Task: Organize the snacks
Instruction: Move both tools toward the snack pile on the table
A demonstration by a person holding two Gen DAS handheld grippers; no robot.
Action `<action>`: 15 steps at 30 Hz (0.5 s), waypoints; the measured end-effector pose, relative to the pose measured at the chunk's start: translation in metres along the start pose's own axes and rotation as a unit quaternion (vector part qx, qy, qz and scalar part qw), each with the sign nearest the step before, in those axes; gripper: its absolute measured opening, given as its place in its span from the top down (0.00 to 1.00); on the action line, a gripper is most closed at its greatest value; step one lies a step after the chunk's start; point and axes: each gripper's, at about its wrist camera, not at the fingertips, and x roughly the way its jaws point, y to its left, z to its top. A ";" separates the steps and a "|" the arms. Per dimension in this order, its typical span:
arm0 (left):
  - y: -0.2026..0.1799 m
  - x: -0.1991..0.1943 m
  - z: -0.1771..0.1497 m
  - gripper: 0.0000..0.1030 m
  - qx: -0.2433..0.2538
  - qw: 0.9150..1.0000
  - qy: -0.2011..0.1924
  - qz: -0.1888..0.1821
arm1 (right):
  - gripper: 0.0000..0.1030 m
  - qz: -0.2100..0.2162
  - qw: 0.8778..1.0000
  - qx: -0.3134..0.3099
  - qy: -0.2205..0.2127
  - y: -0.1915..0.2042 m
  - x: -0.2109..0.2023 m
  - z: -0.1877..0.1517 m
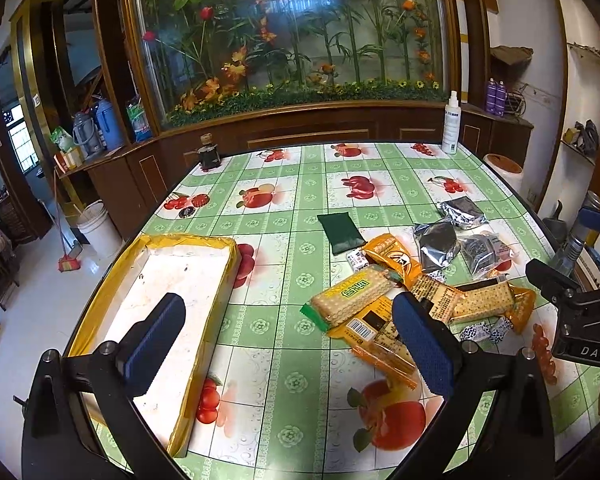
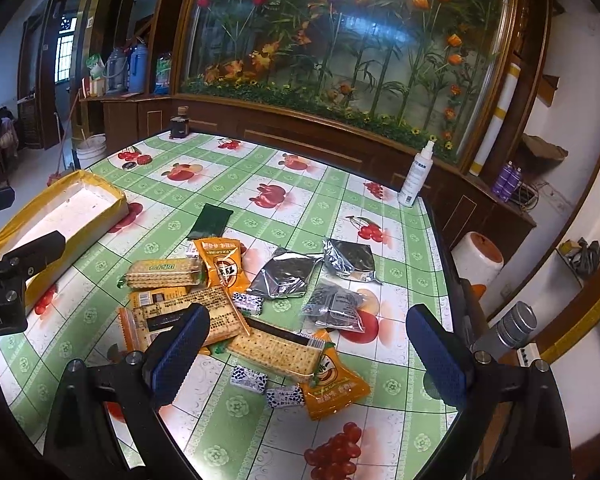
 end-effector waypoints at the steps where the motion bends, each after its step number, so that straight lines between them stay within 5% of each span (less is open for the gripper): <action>1: 0.000 0.000 0.000 0.00 0.002 1.000 0.000 0.002 | 0.03 0.000 1.000 -0.001 0.001 0.000 0.000 0.000; 15: -0.010 0.002 -0.005 0.00 0.019 1.000 0.012 -0.009 | 0.03 -0.005 1.000 -0.005 0.007 -0.004 0.005 -0.003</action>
